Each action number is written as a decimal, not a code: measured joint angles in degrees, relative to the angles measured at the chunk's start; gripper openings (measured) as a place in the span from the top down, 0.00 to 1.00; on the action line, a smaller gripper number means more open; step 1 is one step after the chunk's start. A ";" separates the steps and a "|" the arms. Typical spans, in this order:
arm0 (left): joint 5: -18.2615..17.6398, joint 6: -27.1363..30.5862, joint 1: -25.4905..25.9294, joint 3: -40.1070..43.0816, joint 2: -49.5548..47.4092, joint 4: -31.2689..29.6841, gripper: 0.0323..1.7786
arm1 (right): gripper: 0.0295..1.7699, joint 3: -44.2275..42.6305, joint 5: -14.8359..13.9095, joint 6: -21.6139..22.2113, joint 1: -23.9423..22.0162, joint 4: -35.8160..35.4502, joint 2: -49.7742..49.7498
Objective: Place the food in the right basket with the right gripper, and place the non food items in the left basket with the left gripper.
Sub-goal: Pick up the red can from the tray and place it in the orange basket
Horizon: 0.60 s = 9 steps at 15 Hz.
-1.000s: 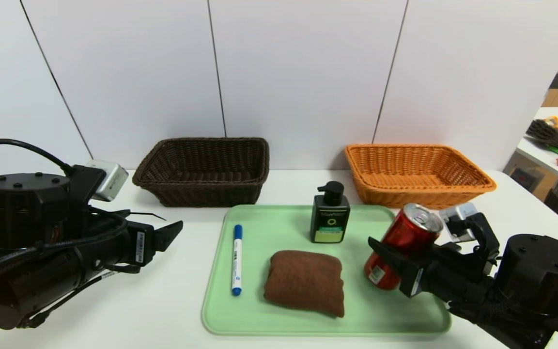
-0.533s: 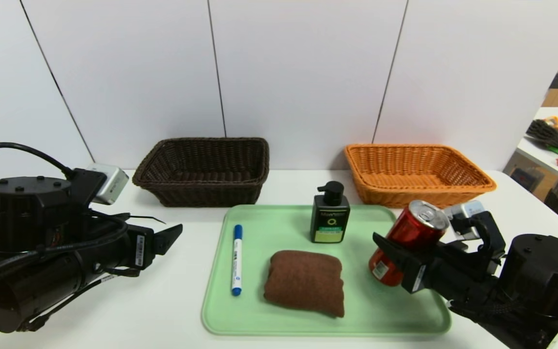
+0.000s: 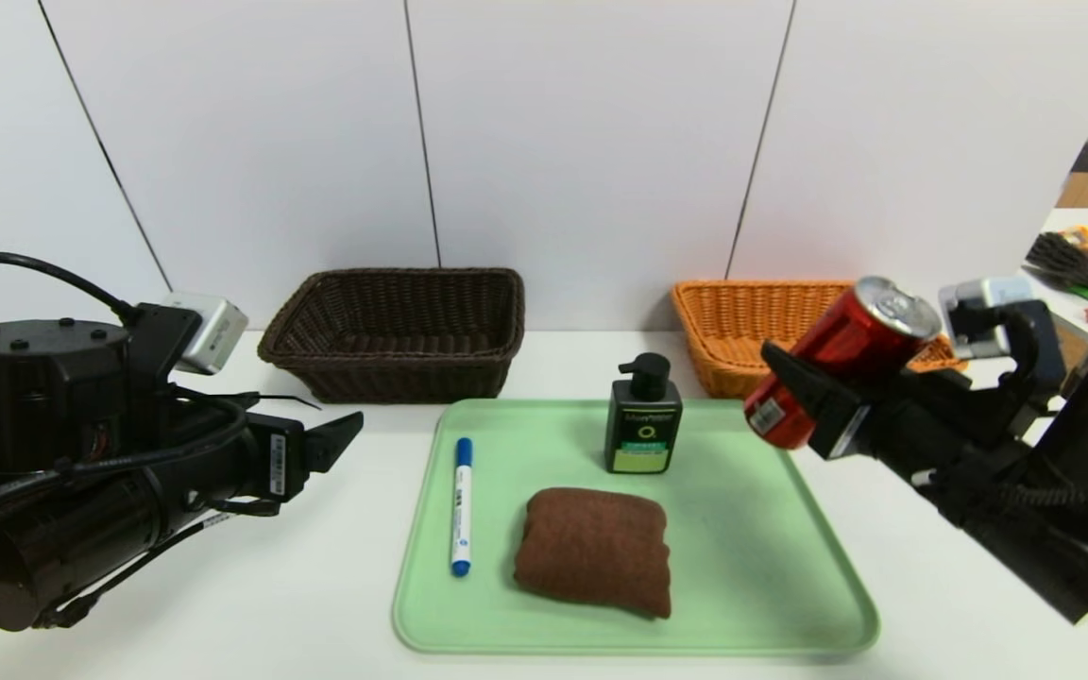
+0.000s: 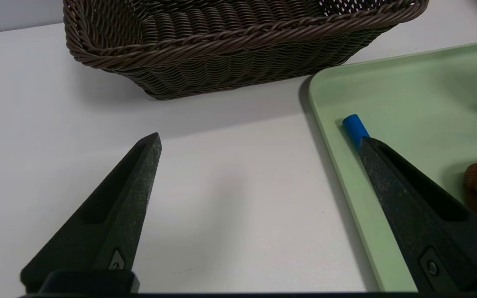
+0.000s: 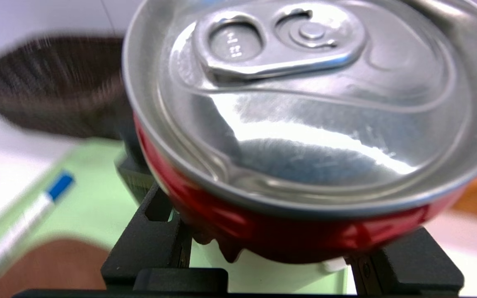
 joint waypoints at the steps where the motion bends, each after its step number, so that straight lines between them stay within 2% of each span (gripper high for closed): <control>1: 0.50 0.00 -0.29 -0.20 -0.16 0.13 0.05 | 0.45 -5.64 0.16 0.39 -0.56 7.44 -2.79; 3: 0.96 0.05 -0.60 -0.82 -0.22 0.52 0.05 | 0.45 -16.70 1.57 1.96 -2.34 22.66 -6.95; 5: 1.38 0.06 -1.18 -2.28 -0.06 1.68 0.05 | 0.45 -26.73 4.33 3.15 -5.60 36.90 -9.09; 7: 1.99 0.09 -1.43 -4.08 0.30 3.01 0.05 | 0.45 -33.88 5.99 3.50 -9.48 45.20 -8.19; 9: 2.12 0.13 -1.49 -5.57 0.88 4.16 0.05 | 0.45 -37.60 6.53 3.62 -12.76 46.86 -5.40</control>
